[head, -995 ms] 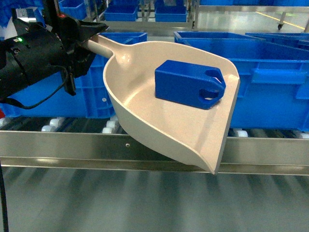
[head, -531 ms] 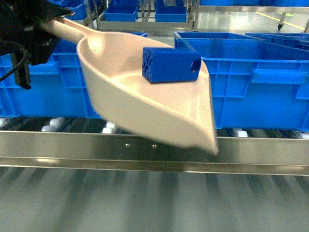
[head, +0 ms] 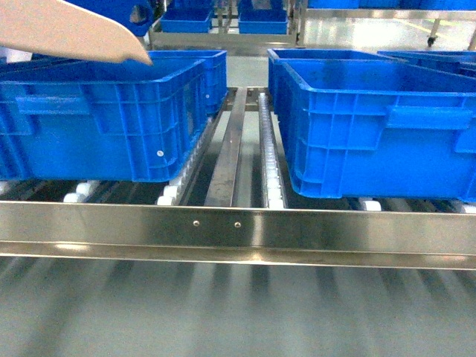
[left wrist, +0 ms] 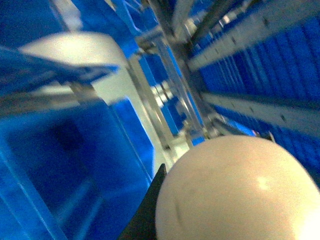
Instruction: Place part in tray to right shelf
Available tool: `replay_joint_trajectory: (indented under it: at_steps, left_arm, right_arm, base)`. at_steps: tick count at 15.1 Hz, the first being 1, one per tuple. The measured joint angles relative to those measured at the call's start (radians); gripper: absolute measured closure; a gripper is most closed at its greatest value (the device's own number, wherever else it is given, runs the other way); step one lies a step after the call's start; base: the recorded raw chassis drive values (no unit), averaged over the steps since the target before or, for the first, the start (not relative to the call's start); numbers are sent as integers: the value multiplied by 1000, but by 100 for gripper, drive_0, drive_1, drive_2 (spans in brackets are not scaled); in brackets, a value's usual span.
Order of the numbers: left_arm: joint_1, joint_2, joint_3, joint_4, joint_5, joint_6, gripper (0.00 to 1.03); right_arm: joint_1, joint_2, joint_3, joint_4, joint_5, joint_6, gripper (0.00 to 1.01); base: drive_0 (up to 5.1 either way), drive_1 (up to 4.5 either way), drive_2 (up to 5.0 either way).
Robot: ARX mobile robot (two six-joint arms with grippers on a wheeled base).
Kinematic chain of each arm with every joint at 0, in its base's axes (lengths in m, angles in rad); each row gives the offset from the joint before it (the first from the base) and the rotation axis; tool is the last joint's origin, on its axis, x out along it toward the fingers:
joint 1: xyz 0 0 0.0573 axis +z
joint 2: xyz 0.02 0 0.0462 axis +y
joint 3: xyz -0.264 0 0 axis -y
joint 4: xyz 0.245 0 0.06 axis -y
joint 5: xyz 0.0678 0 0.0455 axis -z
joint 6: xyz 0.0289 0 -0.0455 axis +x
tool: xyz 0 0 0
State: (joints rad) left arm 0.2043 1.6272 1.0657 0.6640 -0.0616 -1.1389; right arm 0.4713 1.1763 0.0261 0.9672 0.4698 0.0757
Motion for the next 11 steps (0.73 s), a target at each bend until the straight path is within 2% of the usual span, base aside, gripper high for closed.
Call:
replay_joint_trajectory:
  at_steps: [1,2,4,5,6,8,9,11]
  left_arm:
    - [-1,68,106,-79,-131,14,89]
    - [-26,140,227,-145,-244,44,89]
    - [-66,285,470,-254,-379,132,89]
    - [-71,350,579,-270,-432,207,89]
    - [-56,386,654,-279,-451,265,89]
    - [-32,375,663,-247,-467,334,89]
    - [-28,338,615,-240,-446,341,89]
    - [-46,217,420,-153,-331,302,89]
  right_arm:
    - [0,0,0,0,1,0,3]
    - [0,0,0,0,0,0,3]
    - [0,0,0,0,0,0,3]
    - [0,0,0,0,0,0,3]
    - [0,0,0,0,0,0,3]
    - [0,0,0,0,0,0,3]
    - [0,0,0,0,0,0,3]
    - [0,0,0,0,0,0,3]
  base:
    - [11,392,-371]
    - [11,392,-371]
    - [11,392,-371]
    - [0,0,0]
    - [0,0,0]
    - [0,0,0]
    - [0,0,0]
    - [0,0,0]
